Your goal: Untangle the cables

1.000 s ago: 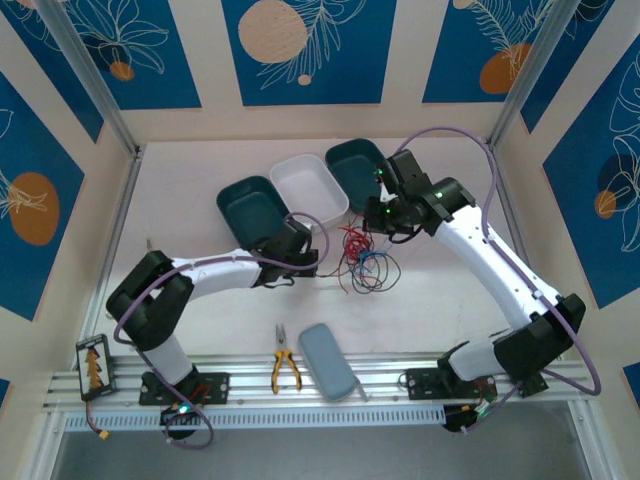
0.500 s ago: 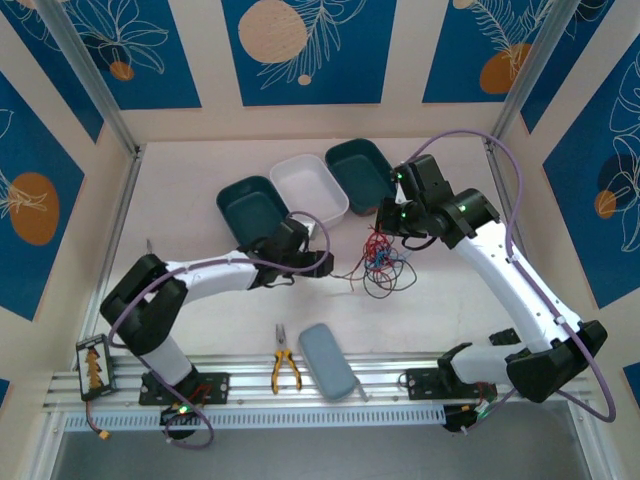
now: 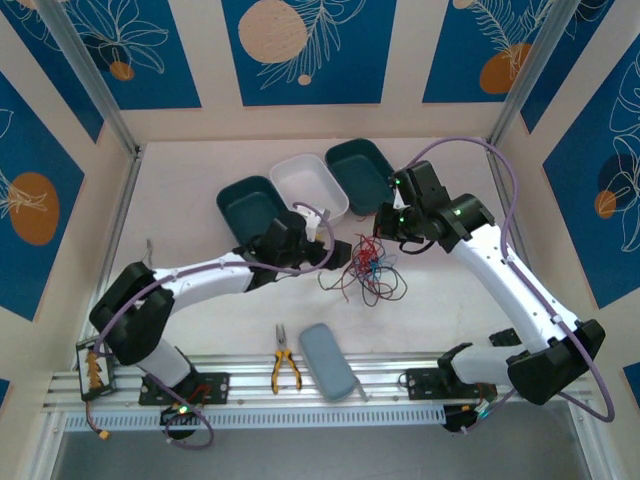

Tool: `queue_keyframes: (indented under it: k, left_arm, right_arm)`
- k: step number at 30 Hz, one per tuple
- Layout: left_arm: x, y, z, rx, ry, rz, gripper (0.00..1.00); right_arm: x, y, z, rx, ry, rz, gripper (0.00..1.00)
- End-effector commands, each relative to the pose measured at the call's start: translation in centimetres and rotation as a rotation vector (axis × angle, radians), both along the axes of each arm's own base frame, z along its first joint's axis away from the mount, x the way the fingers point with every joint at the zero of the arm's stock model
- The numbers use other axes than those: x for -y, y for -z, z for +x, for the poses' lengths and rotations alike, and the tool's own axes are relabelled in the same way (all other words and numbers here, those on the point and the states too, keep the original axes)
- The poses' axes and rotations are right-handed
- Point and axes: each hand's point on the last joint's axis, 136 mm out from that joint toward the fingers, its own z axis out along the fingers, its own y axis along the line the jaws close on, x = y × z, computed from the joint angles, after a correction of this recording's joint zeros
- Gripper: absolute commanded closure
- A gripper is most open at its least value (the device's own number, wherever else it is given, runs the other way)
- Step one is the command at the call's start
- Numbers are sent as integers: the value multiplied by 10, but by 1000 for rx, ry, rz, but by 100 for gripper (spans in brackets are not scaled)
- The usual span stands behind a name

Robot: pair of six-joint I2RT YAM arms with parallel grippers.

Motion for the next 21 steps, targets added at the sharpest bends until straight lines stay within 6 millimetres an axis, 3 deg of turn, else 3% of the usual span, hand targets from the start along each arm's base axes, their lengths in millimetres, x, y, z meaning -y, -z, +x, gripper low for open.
queue_keyframes:
  k: [1, 9, 16, 21]
  left_arm:
    - [24, -6, 2, 56, 71, -24, 0]
    - [50, 11, 0, 19, 102, -45, 0]
    - [60, 33, 4, -69, 66, -79, 1]
    - [55, 51, 6, -101, 39, -26, 13]
  right_arm:
    - [-7, -1, 2, -2, -6, 46, 100]
    - [-15, 4, 0, -22, -24, 84, 100]
    - [-17, 2, -3, -16, -31, 93, 100]
    - [-19, -5, -7, 9, -45, 116, 100]
